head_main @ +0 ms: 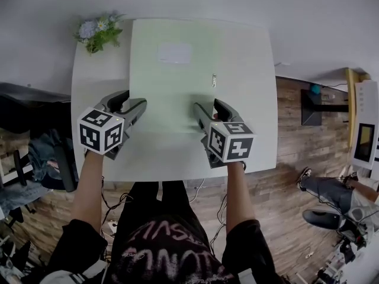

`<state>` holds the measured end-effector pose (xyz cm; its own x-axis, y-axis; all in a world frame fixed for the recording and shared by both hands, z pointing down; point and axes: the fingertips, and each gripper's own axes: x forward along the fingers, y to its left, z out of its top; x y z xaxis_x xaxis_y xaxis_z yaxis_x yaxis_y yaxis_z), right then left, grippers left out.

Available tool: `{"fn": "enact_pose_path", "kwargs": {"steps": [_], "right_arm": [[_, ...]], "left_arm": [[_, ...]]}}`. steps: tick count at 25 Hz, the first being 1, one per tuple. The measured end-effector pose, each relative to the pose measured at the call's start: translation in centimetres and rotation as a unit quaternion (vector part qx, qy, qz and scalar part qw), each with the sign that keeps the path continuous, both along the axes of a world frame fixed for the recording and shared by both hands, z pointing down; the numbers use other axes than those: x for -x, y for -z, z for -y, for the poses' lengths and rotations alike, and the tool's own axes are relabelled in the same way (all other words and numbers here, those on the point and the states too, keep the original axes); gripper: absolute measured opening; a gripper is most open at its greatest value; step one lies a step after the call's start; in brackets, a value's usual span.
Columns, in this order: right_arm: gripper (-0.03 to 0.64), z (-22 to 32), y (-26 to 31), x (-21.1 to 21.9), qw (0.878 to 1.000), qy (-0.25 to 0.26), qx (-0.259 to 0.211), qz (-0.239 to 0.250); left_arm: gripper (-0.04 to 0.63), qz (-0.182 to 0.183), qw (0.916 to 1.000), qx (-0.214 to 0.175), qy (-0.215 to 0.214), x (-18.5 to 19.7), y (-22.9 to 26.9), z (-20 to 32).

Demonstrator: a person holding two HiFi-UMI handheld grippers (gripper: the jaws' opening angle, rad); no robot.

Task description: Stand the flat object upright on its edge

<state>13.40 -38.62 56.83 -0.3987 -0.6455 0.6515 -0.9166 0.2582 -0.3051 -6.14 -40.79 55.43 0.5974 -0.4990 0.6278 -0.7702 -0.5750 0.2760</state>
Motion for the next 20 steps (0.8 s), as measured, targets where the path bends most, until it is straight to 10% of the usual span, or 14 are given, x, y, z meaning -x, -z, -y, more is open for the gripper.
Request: {"fn": "enact_pose_path", "kwargs": {"steps": [20], "right_arm": [[0.25, -0.1, 1.9, -0.6, 0.992, 0.033, -0.118, -0.015]], "left_arm": [[0.253, 0.011, 0.989, -0.138, 0.053, -0.7, 2.4, -1.7]]}}
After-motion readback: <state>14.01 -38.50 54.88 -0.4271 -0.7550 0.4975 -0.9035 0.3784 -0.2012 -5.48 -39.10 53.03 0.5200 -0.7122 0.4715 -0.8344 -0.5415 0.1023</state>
